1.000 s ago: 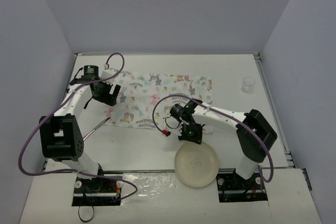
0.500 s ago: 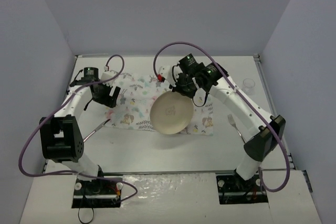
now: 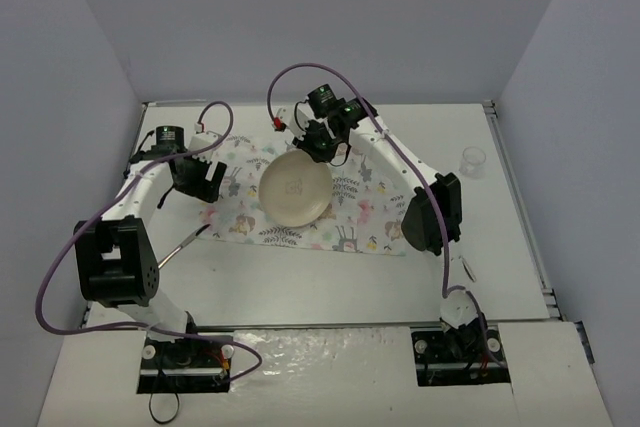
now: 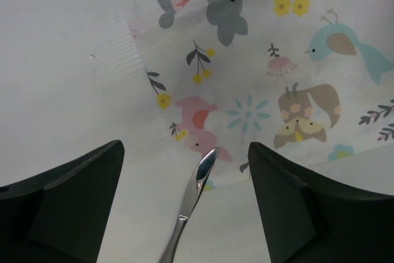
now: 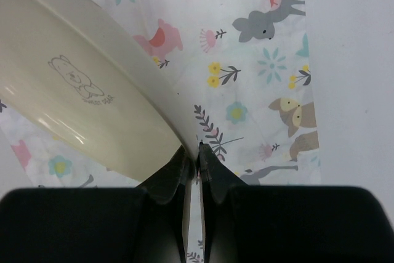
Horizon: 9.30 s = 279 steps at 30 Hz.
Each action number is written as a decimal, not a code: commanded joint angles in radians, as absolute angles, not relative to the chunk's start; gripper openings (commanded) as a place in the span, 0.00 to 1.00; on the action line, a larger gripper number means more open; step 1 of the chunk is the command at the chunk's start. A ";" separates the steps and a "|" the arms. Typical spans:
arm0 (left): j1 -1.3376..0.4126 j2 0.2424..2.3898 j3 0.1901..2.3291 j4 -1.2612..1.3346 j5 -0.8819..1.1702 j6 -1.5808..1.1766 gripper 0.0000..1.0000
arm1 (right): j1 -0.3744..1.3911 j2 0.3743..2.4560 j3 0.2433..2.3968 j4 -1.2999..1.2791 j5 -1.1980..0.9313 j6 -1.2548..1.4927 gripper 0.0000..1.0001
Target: Set the dinner table for one person
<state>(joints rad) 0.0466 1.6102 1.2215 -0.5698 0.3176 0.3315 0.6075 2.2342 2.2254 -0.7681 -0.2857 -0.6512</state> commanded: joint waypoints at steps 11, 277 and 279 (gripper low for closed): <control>0.057 1.642 1.245 -0.533 0.347 0.347 0.79 | 0.568 2.436 2.409 -0.750 -0.233 -0.595 0.00; 0.312 1.587 0.852 -0.612 0.276 0.861 0.50 | 0.035 1.266 1.048 -0.298 -0.230 -0.343 1.00; 0.321 1.620 0.864 -0.620 0.285 0.869 0.31 | 0.035 1.266 1.041 -0.294 -0.226 -0.344 1.00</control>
